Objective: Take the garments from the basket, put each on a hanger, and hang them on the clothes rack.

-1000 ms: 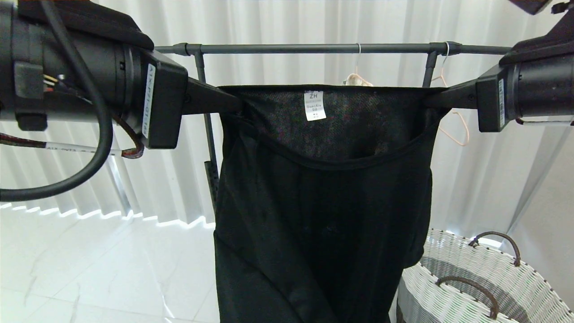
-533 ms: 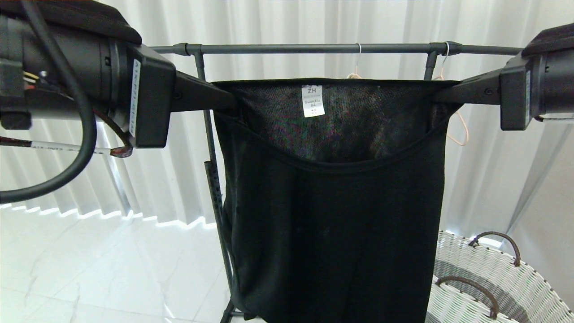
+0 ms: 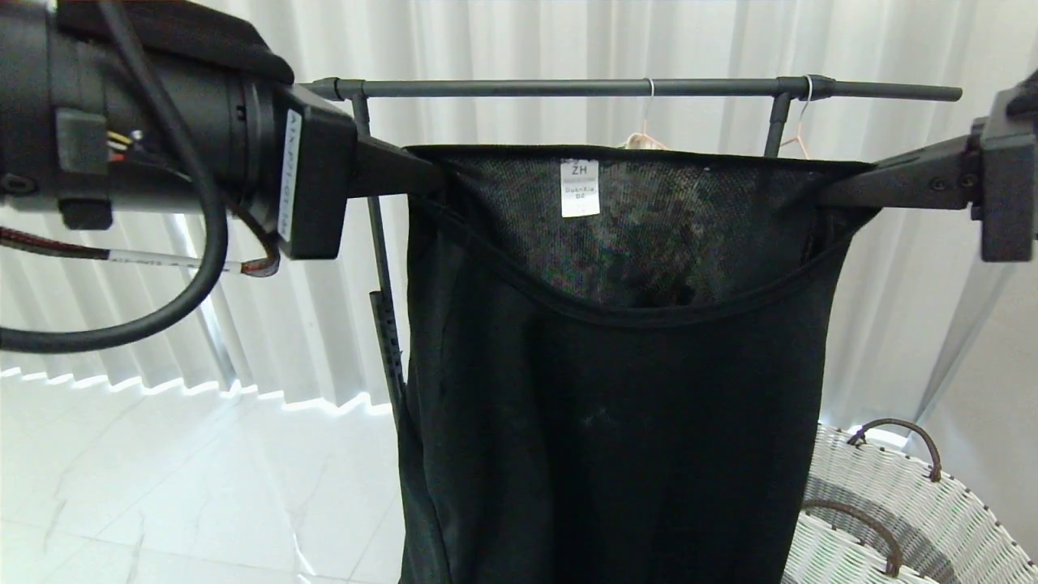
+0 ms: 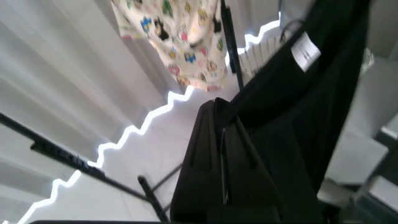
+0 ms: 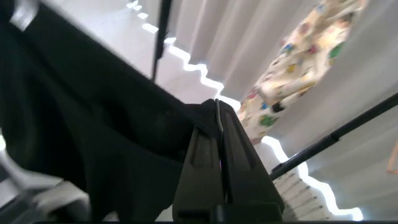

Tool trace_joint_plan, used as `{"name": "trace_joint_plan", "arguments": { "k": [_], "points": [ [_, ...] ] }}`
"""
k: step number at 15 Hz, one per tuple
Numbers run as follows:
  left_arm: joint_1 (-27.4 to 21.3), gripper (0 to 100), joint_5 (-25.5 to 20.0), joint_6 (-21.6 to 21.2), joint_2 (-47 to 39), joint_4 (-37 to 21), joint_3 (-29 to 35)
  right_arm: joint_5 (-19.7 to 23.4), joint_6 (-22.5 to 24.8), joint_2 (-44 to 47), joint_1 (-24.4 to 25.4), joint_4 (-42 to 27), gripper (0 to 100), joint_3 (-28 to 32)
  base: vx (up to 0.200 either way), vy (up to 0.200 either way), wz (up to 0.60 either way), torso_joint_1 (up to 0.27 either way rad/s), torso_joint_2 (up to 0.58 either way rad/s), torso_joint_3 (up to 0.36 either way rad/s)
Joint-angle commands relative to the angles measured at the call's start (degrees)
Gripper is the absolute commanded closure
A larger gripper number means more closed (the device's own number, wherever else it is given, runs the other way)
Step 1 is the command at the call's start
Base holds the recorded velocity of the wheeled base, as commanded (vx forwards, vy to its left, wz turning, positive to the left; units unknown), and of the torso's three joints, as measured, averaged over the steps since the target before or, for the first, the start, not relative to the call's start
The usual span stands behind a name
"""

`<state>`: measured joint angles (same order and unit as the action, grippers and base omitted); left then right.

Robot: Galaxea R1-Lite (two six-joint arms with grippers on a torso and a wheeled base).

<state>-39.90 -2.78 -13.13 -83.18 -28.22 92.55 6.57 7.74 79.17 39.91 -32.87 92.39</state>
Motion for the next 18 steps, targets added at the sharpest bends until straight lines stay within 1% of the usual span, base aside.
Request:
{"name": "trace_joint_plan", "arguments": {
  "k": [1,2,3,4,5,6,8,11,18],
  "points": [
    [-0.09,100,-0.03,-0.05,-3.22,2.65,0.44,2.48,-0.01,-3.32,0.08,-2.47,100,0.16,0.000,0.000,0.00,0.000,0.00,0.000],
    [-0.18,100,-0.03,-0.14,-4.89,5.11,1.14,4.77,-0.01,-4.28,0.25,-3.61,100,0.07,0.000,0.000,0.00,0.000,0.00,0.000],
    [-0.62,100,-0.03,-0.05,-6.91,5.98,3.07,6.96,-0.18,-4.72,0.52,-3.78,100,0.16,0.000,0.000,0.00,0.000,0.00,0.000],
    [-0.88,100,-0.03,0.03,-8.85,5.98,5.27,8.63,-0.18,-4.99,0.87,-3.87,100,0.16,0.000,0.000,0.00,0.000,0.00,0.000],
    [-0.97,100,-0.03,0.03,-11.75,5.98,9.05,9.86,-0.45,-5.07,2.28,-3.87,100,0.16,0.000,0.000,0.00,0.000,0.00,0.000],
    [-0.97,100,-0.03,0.03,-14.12,5.98,12.04,9.86,-0.97,-5.07,4.03,-3.87,100,0.07,0.000,0.000,0.00,0.000,0.00,0.000],
    [-0.97,100,-0.03,0.03,-17.11,5.98,16.08,9.86,-1.76,-4.90,7.20,-3.87,100,0.07,0.000,0.000,0.00,0.000,0.00,0.000],
    [-0.97,100,-0.03,0.03,-17.81,5.90,16.70,9.86,-1.76,-4.63,8.87,-3.78,100,0.07,0.000,0.000,0.00,0.000,0.00,0.000],
    [-0.97,100,-0.03,0.12,-17.46,5.90,16.43,9.69,-2.12,-4.81,8.87,-3.78,100,0.07,0.000,0.000,0.00,0.000,0.00,0.000]
  ]
}}
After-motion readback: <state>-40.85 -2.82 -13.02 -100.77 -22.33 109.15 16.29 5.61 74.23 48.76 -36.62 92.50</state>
